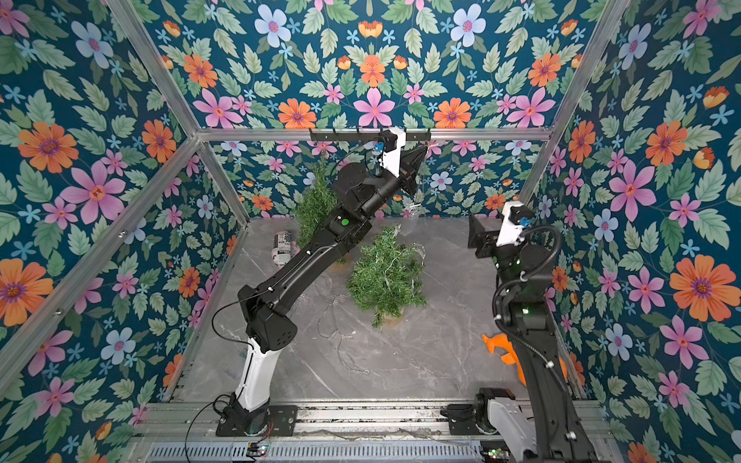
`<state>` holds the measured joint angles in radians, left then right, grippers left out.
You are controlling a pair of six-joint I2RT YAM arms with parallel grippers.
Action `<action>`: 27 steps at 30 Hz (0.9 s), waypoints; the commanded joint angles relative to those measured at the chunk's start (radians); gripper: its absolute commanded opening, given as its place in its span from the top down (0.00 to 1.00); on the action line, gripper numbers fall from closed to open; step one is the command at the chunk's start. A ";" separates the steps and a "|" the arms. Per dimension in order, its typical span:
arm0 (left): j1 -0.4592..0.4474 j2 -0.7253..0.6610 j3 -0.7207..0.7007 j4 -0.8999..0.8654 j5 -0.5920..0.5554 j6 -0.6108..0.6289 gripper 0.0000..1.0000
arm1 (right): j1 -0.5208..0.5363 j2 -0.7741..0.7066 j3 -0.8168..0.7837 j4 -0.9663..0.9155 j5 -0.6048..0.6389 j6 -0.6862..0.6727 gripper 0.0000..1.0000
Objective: Wrap string light around the christmas tree
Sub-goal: Wrap the light string around the Christmas tree.
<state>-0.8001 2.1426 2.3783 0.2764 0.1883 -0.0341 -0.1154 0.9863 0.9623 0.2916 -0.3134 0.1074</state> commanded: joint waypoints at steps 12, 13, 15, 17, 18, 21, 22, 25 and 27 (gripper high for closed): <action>-0.010 -0.003 -0.006 0.060 0.057 -0.018 1.00 | -0.089 0.422 0.234 0.397 -0.670 0.343 0.26; -0.012 -0.003 -0.006 0.059 0.057 -0.020 1.00 | -0.089 0.449 0.247 0.410 -0.680 0.359 0.25; -0.016 -0.001 -0.007 0.052 0.057 -0.023 1.00 | -0.081 0.501 0.282 0.440 -0.712 0.393 0.26; -0.024 0.002 -0.007 0.049 0.059 -0.021 1.00 | -0.063 0.540 0.321 0.429 -0.757 0.402 0.26; -0.028 0.003 -0.007 0.050 0.060 -0.018 1.00 | -0.053 0.553 0.329 0.426 -0.764 0.393 0.24; -0.037 0.012 0.005 0.041 0.058 -0.002 1.00 | -0.027 0.579 0.340 0.421 -0.769 0.370 0.23; -0.040 0.013 0.010 0.035 0.057 -0.001 1.00 | -0.021 0.586 0.343 0.419 -0.776 0.373 0.23; -0.042 0.017 0.016 0.024 0.055 0.006 1.00 | 0.000 0.594 0.337 0.426 -0.784 0.368 0.23; -0.043 0.017 0.016 0.022 0.052 0.008 1.00 | 0.010 0.592 0.331 0.423 -0.777 0.357 0.23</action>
<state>-0.8440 2.1590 2.3875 0.2829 0.2379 -0.0418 -0.1188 1.5810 1.2957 0.6605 -1.0691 0.4717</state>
